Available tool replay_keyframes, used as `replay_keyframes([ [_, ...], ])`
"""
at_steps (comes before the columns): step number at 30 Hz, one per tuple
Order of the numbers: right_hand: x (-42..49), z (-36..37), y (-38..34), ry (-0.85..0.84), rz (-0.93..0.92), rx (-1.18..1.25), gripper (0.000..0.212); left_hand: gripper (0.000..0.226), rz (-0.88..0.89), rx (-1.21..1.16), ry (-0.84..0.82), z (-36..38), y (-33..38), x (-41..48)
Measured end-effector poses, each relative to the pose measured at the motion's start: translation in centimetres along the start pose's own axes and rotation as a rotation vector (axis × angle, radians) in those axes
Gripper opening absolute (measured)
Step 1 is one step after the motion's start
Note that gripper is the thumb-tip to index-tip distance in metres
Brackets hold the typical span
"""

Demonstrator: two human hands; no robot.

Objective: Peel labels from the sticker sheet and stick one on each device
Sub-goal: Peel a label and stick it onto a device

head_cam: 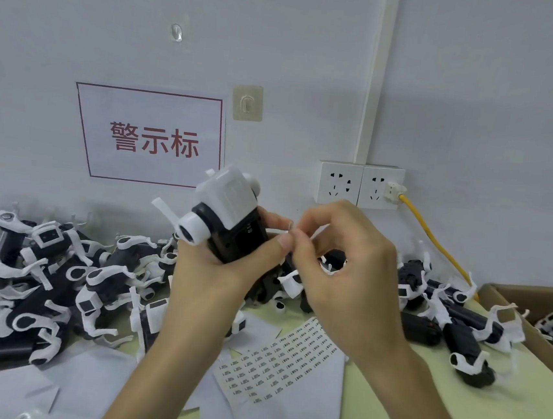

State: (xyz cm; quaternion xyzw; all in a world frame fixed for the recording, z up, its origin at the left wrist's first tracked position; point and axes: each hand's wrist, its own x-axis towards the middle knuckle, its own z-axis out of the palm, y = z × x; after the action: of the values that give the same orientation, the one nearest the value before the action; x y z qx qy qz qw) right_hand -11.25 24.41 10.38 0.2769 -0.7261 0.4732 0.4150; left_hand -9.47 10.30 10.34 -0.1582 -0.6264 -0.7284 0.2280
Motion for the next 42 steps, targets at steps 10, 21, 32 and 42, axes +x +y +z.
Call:
replay_keyframes([
  [10, -1.2, 1.6, 0.5, -0.285, 0.269, 0.264, 0.089, 0.033, -0.297, -0.737, 0.122, -1.5, 0.3, 1.4],
  [21, -2.1, 3.2, 0.6, -0.167, 0.259, 0.298, 0.101, 0.073, -0.22, -0.492, -0.051, -1.9, -0.9, 1.8],
  [32, -0.7, 1.1, 0.8, 0.129, 0.198, 0.328, 0.093, 0.096, -0.466, 0.077, -0.469, -5.0, -2.9, 3.2],
  [42, 1.3, -2.8, 3.0, -0.198, 0.452, 0.3, 0.092, 0.054, -0.051, 0.489, -0.416, -5.1, -1.3, 2.7],
])
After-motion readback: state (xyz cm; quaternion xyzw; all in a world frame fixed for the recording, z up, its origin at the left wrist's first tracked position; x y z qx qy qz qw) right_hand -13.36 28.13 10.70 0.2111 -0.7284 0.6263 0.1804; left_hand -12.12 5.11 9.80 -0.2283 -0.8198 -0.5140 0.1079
